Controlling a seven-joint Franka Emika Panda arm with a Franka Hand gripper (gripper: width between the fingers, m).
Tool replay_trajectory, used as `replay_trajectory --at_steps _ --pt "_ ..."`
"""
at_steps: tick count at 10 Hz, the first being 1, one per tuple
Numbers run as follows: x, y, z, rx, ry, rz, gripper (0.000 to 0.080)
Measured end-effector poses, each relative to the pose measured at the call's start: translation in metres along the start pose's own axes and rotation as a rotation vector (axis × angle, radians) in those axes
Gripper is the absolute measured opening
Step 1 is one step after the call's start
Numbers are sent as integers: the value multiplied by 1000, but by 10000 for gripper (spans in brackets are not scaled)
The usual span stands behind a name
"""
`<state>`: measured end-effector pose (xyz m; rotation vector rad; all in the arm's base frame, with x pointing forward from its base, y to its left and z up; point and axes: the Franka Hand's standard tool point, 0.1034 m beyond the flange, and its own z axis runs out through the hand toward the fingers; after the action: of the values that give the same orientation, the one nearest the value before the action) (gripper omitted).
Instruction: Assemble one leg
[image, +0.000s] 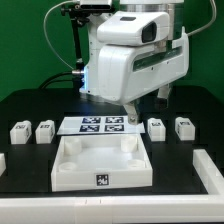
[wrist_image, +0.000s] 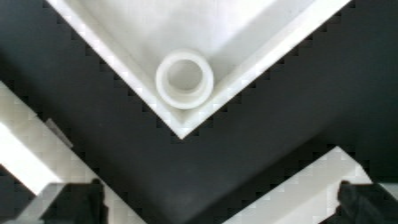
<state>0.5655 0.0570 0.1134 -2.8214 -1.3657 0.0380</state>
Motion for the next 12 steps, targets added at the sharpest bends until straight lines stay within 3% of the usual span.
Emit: replay_trajectory --at_steps 8,9,11,12 --pt "-1 -1 1 -4 5 -6 650" --pt "-15 -11 9 -15 15 -35 650" --pt "-57 -38 24 -4 -2 -122 650" --pt "-77 -52 36 -11 7 -241 650"
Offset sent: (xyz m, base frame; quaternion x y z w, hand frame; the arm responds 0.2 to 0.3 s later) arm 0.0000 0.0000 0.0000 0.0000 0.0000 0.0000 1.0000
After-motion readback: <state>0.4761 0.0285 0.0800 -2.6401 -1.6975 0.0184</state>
